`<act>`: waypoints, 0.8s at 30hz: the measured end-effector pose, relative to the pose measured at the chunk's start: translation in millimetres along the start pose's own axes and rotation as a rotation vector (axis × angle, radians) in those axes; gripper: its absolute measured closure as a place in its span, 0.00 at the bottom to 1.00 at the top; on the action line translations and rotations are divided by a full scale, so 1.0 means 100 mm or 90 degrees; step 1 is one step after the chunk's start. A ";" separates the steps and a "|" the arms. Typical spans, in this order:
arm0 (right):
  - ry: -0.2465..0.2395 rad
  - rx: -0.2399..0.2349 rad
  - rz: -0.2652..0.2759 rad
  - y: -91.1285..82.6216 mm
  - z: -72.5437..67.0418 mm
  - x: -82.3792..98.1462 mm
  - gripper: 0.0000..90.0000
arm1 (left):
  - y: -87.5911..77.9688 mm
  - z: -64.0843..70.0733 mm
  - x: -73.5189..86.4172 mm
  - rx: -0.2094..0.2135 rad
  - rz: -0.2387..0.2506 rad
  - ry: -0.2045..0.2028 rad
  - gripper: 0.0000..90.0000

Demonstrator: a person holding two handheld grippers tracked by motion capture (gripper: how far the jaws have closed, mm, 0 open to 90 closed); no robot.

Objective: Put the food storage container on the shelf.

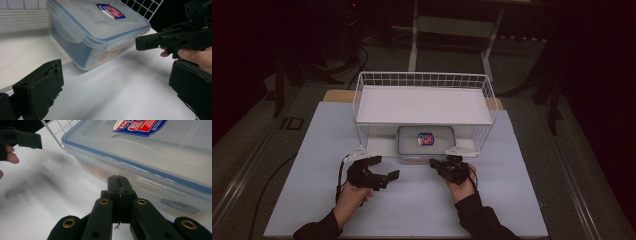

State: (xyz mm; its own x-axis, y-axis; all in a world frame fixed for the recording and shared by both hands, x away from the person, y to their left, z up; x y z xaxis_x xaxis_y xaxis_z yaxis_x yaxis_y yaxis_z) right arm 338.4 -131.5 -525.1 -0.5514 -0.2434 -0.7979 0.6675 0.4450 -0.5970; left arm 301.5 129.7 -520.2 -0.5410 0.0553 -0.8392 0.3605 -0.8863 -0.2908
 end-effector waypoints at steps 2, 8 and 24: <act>-0.002 0.003 -0.003 0.04 -0.02 -0.01 1.00 | 0.00 -0.01 0.00 -0.002 -0.001 -0.001 0.00; -0.011 0.015 -0.001 0.16 -0.05 -0.08 1.00 | 0.00 -0.01 0.01 -0.003 -0.002 -0.001 0.00; 0.014 0.033 0.004 0.42 0.06 -0.28 1.00 | -0.04 0.01 0.00 0.004 -0.002 0.005 0.00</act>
State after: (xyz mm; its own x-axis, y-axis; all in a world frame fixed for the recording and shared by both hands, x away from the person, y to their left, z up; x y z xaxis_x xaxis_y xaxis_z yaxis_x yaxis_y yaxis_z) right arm 384.8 -110.9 -528.4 -0.5577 -0.2217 -0.7999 0.6956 0.4010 -0.5961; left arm 299.6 132.8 -518.9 -0.5361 0.0609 -0.8419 0.3550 -0.8887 -0.2903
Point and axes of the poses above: each handheld gripper's, and its own axes: y roughly forward along the jaws, x roughly out of its underside, z roughly to its right, the point moved 3 cm from there along y, roughly forward along the jaws, and after that the axes turned 15 degrees about x, right-handed, at the moved point
